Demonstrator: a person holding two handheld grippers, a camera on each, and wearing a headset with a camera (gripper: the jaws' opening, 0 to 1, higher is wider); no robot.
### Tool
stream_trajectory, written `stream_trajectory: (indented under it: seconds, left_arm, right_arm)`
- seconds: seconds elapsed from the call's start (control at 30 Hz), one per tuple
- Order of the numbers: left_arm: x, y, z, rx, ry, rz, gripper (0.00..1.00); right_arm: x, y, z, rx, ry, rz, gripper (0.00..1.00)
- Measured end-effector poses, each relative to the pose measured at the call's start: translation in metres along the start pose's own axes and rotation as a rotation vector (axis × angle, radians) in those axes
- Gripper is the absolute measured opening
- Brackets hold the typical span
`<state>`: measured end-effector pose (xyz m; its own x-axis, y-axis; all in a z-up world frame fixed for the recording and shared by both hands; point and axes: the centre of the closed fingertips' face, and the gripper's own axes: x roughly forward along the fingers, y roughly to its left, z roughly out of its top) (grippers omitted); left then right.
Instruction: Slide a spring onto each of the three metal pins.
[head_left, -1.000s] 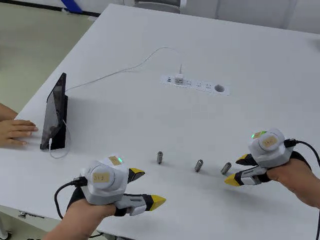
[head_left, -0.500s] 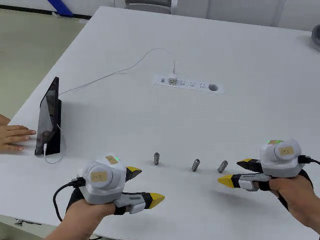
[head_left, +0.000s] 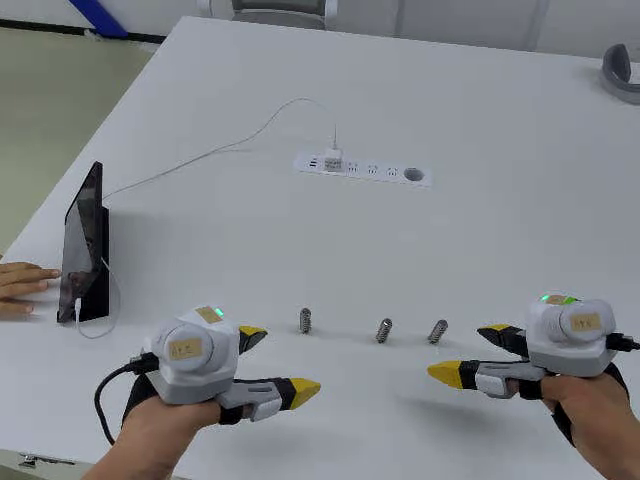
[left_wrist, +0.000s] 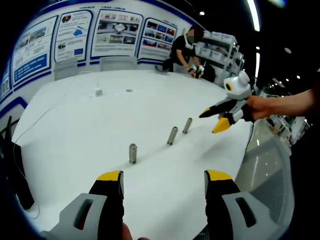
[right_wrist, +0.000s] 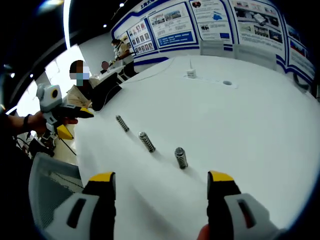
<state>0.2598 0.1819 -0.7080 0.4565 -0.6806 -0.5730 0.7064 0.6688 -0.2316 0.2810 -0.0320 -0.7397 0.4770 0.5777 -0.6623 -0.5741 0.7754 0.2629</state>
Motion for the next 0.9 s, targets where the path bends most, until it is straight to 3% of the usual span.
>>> stream_trajectory:
  seconds: [0.4,0.9]
  left_arm:
    - [-0.002,0.011,-0.007,-0.021,0.006,0.022,0.69]
    - [-0.002,0.009,-0.011,-0.029,0.014,0.017,0.70]
  right_arm:
    - [-0.009,0.013,-0.011,0.024,-0.015,-0.009,0.82]
    - [-0.008,0.027,-0.016,0.013,-0.006,0.007,0.87]
